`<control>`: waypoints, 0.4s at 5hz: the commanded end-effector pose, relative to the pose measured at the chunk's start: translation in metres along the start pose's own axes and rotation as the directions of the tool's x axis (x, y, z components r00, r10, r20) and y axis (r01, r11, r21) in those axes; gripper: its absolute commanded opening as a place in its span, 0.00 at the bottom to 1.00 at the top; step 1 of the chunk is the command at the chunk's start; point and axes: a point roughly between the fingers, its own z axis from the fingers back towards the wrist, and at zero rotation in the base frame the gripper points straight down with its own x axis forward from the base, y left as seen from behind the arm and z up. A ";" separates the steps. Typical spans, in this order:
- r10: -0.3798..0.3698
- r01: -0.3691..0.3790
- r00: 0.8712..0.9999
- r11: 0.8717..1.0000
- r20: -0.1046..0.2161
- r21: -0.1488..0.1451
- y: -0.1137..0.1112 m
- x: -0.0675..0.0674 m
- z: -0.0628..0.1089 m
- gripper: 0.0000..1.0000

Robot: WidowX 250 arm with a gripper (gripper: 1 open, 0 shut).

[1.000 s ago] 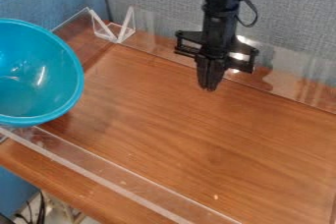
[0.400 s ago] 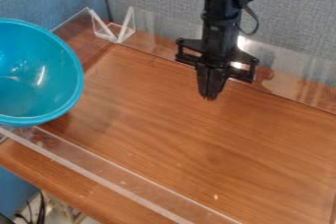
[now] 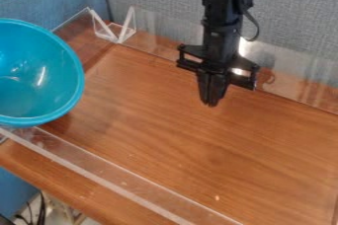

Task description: Remove the mushroom from inside the blue bowl and put it on the table

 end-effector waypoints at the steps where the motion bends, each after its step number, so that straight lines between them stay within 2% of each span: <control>1: -0.019 0.021 0.996 1.000 0.092 -0.012 -0.003 0.002 0.030 0.00; 2: -0.026 0.028 0.996 0.999 0.090 -0.016 -0.002 0.000 0.029 0.00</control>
